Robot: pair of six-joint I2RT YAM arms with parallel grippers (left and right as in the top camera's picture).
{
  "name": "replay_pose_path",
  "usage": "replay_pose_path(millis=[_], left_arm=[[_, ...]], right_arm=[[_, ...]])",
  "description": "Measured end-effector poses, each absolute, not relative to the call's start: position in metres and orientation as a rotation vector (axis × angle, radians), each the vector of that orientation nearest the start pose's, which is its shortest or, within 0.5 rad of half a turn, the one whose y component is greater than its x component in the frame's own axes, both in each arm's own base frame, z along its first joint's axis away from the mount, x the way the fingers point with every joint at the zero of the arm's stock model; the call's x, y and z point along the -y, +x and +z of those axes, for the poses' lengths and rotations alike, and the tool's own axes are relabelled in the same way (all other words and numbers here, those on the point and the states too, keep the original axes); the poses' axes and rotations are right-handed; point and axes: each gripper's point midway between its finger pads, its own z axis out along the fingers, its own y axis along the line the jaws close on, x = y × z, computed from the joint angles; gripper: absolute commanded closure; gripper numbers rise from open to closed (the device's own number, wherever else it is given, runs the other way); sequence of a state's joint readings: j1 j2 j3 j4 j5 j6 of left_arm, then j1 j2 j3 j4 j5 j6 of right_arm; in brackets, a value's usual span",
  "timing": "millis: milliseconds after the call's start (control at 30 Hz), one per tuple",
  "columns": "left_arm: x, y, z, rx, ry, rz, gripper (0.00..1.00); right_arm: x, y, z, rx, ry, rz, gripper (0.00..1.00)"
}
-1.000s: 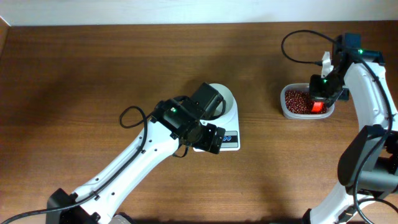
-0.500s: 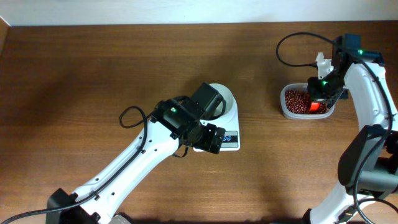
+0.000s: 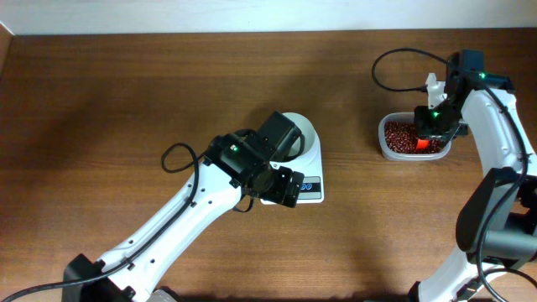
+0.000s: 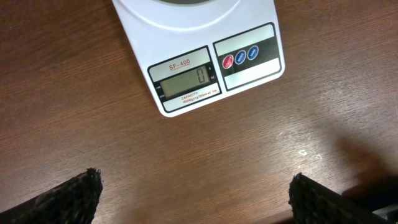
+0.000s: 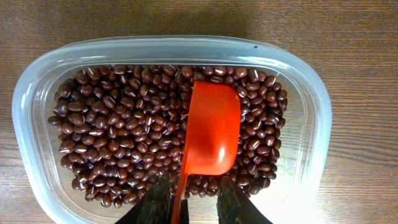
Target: Scoop item into bowl and weigh 50g on scale
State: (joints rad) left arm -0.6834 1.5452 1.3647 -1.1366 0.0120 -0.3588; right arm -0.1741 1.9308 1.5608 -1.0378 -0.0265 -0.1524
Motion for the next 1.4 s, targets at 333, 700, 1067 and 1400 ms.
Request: replay_pose_path(millis=[333, 700, 1067, 1400], left_arm=[[0.208, 0.252, 0.154, -2.882, 0.474, -0.201, 0.01], [0.208, 0.252, 0.154, -2.882, 0.474, -0.201, 0.01], [0.208, 0.252, 0.154, -2.882, 0.474, -0.201, 0.01], [0.208, 0.252, 0.154, -2.882, 0.474, -0.201, 0.01]], right_arm=[[0.066, 0.401, 0.086, -2.963, 0.033, -0.003, 0.53], [0.066, 0.403, 0.085, -2.954, 0.044, -0.005, 0.69], [0.066, 0.407, 0.086, -2.935, 0.044, 0.004, 0.96], [0.067, 0.407, 0.086, -2.934, 0.049, -0.009, 0.96]])
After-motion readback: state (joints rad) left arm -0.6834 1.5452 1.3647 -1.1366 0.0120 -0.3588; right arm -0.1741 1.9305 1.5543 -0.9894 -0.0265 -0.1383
